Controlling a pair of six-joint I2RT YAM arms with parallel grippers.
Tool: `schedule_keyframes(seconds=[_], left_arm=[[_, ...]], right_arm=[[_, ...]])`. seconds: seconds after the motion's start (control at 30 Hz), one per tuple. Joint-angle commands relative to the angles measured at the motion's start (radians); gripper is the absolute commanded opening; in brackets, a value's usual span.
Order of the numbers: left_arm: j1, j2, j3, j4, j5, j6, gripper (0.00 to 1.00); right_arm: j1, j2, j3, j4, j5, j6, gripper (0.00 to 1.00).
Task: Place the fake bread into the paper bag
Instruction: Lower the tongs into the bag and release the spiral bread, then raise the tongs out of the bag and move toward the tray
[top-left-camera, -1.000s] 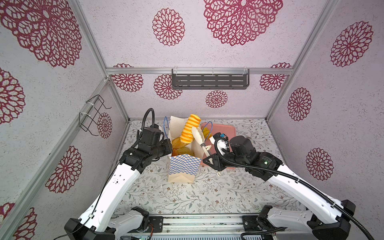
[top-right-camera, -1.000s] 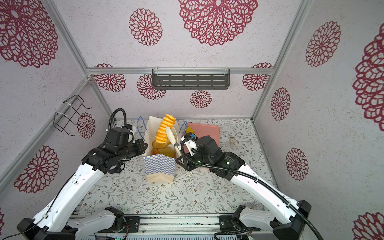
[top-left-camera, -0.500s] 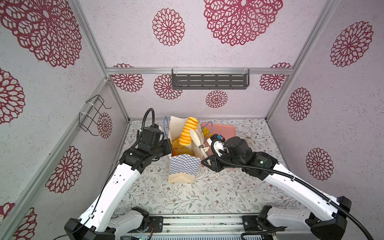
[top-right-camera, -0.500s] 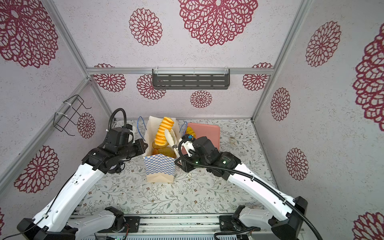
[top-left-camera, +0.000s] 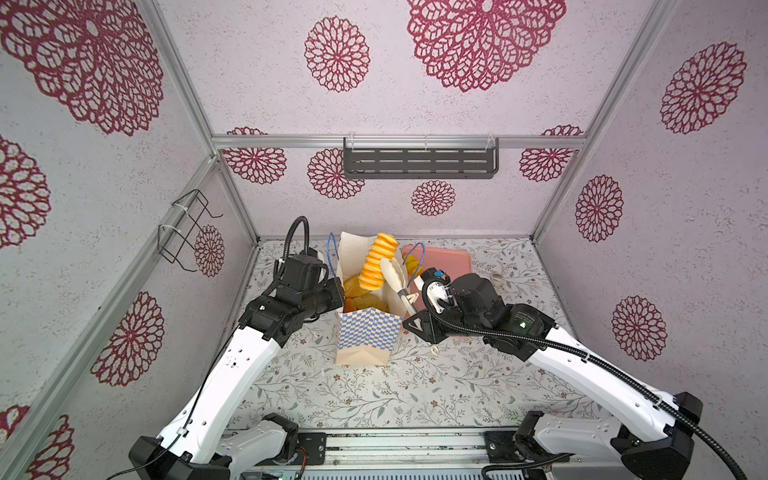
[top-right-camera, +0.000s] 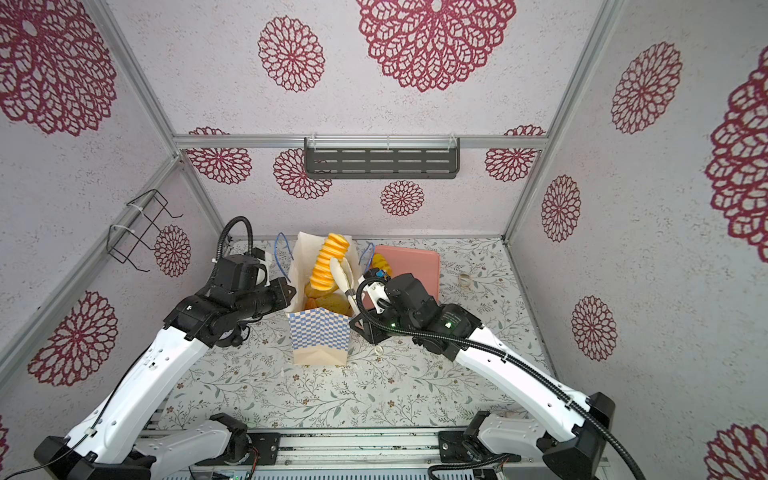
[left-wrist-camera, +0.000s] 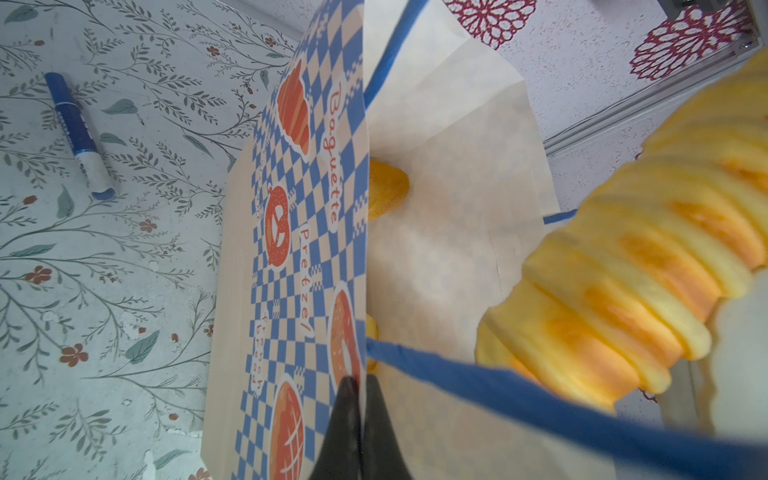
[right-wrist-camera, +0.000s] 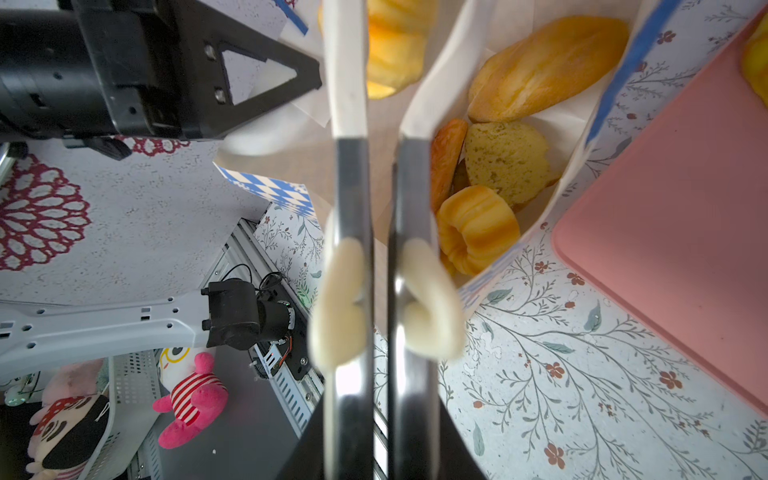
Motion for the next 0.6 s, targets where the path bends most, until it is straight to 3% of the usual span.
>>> schedule_keyframes(seconds=[0.0,0.27,0.57], left_arm=[[-0.007,-0.007,0.035,0.039,0.005,0.003,0.0],[-0.009,-0.001,0.038,0.043,0.009,0.001,0.0],[-0.009,0.001,0.038,0.042,0.011,0.0,0.0]], right_arm=[[0.006,-0.015,0.025,0.044,0.021,-0.014,0.23],[0.005,-0.021,0.026,0.046,0.021,-0.018,0.36],[0.005,-0.035,0.053,0.041,0.044,-0.03,0.36]])
